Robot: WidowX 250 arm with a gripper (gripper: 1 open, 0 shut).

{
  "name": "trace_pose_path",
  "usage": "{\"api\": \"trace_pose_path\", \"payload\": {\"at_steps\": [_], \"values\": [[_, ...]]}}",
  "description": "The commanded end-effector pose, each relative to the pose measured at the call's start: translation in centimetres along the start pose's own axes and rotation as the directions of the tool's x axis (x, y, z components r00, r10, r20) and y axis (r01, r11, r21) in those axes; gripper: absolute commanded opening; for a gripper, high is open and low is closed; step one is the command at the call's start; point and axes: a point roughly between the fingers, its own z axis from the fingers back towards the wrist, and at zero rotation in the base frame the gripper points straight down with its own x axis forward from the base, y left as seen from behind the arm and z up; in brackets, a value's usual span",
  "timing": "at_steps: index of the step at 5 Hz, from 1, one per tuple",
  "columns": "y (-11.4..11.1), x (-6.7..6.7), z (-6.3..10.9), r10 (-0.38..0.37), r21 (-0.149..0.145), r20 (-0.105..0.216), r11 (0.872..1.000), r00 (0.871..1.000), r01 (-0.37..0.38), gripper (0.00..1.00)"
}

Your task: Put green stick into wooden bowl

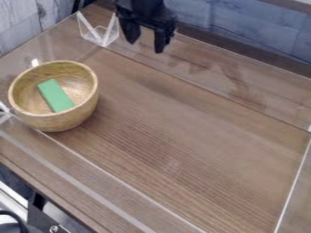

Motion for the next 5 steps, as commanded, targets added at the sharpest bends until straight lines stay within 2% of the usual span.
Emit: {"api": "trace_pose_path", "payload": {"at_steps": [1, 3, 5], "values": [[-0.3, 0.9, 0.7, 0.054, 0.020, 0.042, 0.998, 0.998, -0.055, 1.00], [-0.5, 0.4, 2.1, 0.025, 0.018, 0.041, 1.000, 0.999, -0.026, 1.00], [1.6, -0.2, 1.1, 0.026, 0.016, 0.044, 1.000, 0.999, -0.027, 1.00]]}}
